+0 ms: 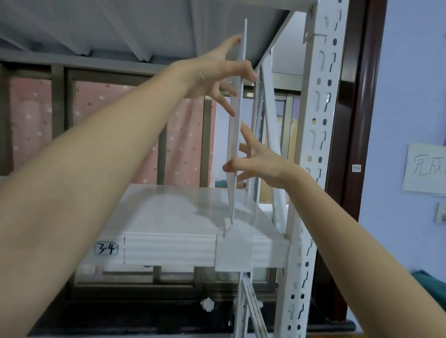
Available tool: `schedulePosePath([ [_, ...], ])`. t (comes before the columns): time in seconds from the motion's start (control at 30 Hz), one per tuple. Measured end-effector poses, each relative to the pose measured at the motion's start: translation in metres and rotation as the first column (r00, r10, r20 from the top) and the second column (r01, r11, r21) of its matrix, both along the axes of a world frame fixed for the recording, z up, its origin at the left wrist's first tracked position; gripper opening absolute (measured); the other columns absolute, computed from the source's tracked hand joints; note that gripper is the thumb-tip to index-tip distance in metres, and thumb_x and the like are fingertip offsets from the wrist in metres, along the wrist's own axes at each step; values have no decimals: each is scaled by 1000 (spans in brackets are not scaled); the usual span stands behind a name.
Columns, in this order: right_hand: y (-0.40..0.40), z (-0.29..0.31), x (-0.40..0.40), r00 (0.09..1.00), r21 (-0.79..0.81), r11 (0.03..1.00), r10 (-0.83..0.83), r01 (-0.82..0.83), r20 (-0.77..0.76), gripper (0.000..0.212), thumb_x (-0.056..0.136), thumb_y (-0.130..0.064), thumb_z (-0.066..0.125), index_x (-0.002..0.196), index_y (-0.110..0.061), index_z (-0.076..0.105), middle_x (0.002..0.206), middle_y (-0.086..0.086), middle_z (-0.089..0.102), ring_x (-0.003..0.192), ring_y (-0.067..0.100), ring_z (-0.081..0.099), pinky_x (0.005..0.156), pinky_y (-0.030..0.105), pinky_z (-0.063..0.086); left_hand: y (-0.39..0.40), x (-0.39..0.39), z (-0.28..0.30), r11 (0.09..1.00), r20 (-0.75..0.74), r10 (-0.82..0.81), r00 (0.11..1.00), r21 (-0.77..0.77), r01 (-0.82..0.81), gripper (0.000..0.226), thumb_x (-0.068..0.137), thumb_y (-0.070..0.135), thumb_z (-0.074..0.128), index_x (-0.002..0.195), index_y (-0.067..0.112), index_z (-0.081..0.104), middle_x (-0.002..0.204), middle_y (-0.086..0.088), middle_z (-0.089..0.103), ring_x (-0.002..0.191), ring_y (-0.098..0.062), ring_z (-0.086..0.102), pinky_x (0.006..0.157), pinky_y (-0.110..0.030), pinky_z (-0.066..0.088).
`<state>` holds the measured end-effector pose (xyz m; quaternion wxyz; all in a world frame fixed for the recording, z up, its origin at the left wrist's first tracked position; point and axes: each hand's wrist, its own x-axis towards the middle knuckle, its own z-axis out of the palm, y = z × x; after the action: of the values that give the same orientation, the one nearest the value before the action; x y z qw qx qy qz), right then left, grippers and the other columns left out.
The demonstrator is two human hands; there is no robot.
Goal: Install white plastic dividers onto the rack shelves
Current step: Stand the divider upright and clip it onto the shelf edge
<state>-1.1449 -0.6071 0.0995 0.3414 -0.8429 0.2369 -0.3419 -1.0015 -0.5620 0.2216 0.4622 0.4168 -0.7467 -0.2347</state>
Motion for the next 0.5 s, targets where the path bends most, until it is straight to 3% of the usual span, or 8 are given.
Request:
schedulePosePath([
  [0.1, -2, 1, -1, 1000, 20, 1000, 23, -23, -4, 103, 87, -6, 64, 149, -43, -8, 158, 9, 10, 140, 24, 24, 65, 20, 54, -3, 0, 1, 1000, 4, 3, 1000, 10, -3, 112, 60, 30, 77, 149, 41, 11, 146, -10, 29, 122, -48, 45, 74, -52, 57],
  [0.27, -6, 0, 0, 999, 33, 999, 34, -34, 1, 104, 85, -5, 64, 149, -46, -7, 159, 4, 8, 122, 8, 28, 59, 17, 54, -11, 2, -1, 1000, -4, -15, 1000, 9, 15, 111, 59, 32, 77, 149, 41, 12, 152, -11, 22, 122, -48, 45, 72, -49, 57],
  [0.5, -7, 1, -3, 999, 50, 998, 46, -46, 0, 103, 85, -4, 63, 150, -44, -6, 158, 5, 9, 121, 8, 30, 74, 28, 56, -13, 2, -1, 1000, -4, -19, 1000, 9, 19, 108, 62, 32, 76, 149, 40, 12, 151, -11, 24, 121, -48, 46, 73, -48, 57],
])
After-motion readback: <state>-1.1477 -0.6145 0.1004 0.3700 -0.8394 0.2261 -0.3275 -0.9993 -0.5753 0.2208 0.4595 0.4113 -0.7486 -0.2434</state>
